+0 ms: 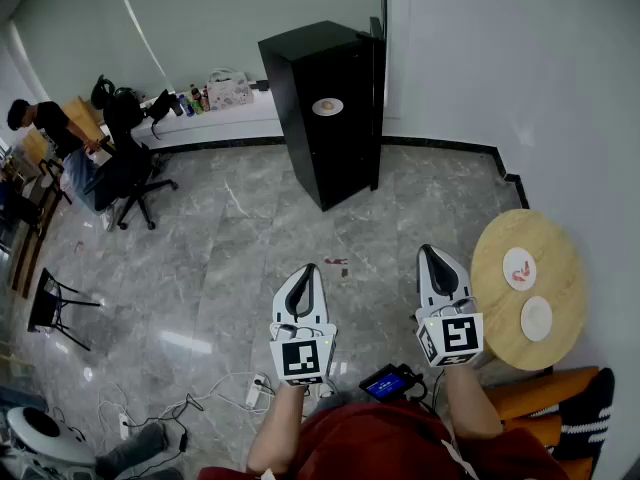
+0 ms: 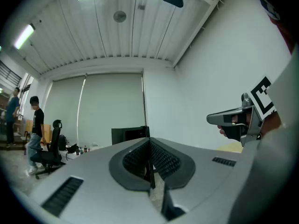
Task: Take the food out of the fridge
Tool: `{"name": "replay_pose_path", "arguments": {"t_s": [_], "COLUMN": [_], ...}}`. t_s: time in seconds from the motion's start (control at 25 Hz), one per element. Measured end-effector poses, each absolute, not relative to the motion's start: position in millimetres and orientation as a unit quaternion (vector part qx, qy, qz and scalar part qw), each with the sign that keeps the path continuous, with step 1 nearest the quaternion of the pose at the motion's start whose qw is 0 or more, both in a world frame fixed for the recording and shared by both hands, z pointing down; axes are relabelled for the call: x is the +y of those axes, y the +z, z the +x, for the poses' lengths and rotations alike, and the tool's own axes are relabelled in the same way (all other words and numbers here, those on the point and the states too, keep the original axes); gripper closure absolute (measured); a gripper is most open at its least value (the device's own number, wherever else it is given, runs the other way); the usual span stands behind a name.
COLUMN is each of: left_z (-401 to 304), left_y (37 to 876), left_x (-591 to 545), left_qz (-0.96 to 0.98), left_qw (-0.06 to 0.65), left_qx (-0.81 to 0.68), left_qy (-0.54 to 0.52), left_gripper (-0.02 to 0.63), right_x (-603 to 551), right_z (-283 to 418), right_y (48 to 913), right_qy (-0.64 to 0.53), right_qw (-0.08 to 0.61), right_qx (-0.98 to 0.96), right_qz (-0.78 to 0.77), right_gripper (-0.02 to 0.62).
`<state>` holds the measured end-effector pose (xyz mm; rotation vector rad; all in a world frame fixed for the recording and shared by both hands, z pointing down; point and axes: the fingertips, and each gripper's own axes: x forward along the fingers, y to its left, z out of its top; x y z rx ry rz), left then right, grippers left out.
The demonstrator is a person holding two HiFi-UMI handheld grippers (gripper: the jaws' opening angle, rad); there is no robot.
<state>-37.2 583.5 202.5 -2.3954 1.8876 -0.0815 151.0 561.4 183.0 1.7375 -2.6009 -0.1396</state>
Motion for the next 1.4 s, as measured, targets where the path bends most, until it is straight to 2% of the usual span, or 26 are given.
{"name": "replay_pose_path", "arguments": {"t_s": [0.16, 0.36, 1.12, 1.4], "left_z": [-38, -34, 21, 12], "left_y": [197, 198, 197, 206], "left_x": [587, 593, 607, 587], "left_qz": [-0.78, -0.779, -0.752, -0.751], "left_qw": [0.049, 0.049, 0.036, 0.029], "left_qx": [0.624, 0.624, 0.657, 0.659], "left_qy": [0.002, -0.027, -0.018, -0.02], "left_gripper": [0.594, 0.594, 0.594, 0.594], "right_x": [565, 569, 572, 549], "right_z": [150, 154, 206, 201], "right_y": [184, 182, 187, 192], "right_qy": [-0.046, -0.047, -0.056, -0.056], "right_qw": [0.006, 0.004, 0.005, 0.008], "right_qx": [-0.832, -0.834, -0.859, -0.858], "right_qz": [0.553, 0.55, 0.51, 0.51], "right_gripper": [0.572, 0.572, 0.572, 0.571]}}
